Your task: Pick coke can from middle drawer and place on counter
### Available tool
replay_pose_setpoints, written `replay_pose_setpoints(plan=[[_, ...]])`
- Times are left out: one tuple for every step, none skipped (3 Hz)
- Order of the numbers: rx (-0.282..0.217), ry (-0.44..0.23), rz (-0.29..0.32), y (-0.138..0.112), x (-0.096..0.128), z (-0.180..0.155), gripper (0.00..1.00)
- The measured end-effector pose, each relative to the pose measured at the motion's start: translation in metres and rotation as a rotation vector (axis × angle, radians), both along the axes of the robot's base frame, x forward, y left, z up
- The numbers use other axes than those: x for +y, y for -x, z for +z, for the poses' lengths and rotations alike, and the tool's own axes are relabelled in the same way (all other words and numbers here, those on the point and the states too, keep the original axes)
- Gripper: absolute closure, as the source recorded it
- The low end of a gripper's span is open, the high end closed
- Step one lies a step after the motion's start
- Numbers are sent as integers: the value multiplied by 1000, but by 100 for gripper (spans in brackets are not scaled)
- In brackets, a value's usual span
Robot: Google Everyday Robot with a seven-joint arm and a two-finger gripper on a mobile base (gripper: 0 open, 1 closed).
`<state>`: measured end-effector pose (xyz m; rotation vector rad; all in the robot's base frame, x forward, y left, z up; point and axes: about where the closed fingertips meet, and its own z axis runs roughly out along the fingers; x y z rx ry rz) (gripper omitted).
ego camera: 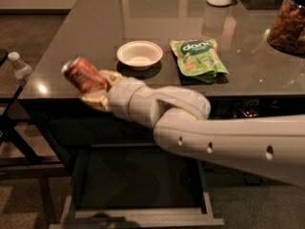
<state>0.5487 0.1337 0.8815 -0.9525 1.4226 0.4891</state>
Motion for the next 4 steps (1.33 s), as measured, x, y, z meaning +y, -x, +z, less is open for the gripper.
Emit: replay_pose_setpoints(plan=[[-40, -58, 14, -22, 11, 29, 100], [-46, -64, 14, -24, 12, 34, 100], [-18, -148, 7, -33, 19, 25, 100], [39, -247, 15, -45, 38, 0, 100]])
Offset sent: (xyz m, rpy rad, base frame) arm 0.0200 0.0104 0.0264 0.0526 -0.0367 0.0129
